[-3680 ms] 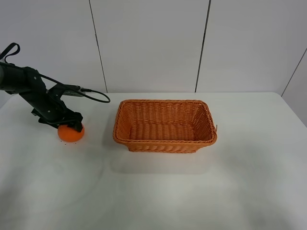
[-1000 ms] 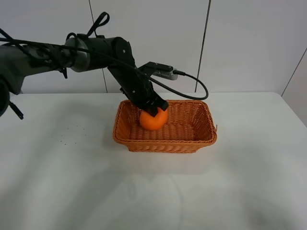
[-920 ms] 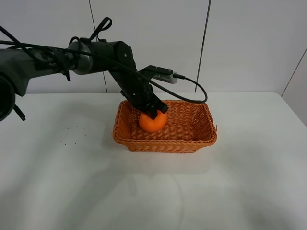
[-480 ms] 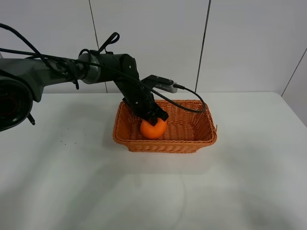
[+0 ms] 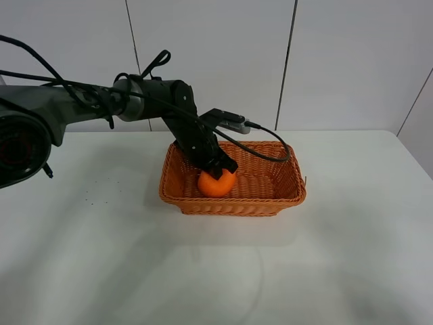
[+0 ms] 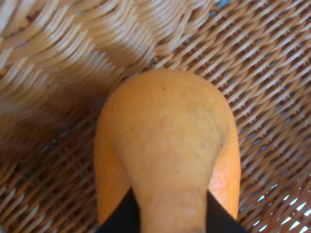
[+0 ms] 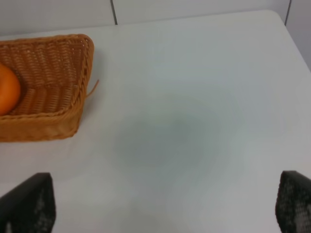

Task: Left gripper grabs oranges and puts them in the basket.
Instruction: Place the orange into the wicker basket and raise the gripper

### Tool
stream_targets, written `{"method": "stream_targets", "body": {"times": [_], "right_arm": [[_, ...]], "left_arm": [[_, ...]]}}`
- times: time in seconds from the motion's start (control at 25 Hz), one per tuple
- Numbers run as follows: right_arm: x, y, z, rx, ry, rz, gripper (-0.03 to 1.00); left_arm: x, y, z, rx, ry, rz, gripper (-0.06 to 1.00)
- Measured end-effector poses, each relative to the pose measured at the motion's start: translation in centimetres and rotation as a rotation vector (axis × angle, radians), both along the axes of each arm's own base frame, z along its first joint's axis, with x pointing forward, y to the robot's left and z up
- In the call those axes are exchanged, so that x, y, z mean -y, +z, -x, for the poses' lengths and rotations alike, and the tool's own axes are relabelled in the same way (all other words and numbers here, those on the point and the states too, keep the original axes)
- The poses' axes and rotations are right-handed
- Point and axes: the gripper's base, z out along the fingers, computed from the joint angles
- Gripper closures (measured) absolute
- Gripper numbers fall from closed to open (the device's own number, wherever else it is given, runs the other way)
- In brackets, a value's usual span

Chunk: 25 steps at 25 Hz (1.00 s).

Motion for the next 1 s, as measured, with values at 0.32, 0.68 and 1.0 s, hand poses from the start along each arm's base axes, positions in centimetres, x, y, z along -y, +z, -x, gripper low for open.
{"method": "stream_targets", "body": {"times": [0.32,0.68,1.0], "right_arm": [[0.00,0.00,0.00,0.000,0.000,0.000,0.27],[0.00,0.00,0.00,0.000,0.000,0.000,0.27],[0.00,0.00,0.00,0.000,0.000,0.000,0.27]], "left_arm": [[0.03,-0.09,-0.07,0.005,0.002,0.002,0.73],[0.03,-0.13,-0.07,0.005,0.002,0.002,0.27],[0.03,-0.08,-0.07,0.006,0.002,0.003,0.04]]}}
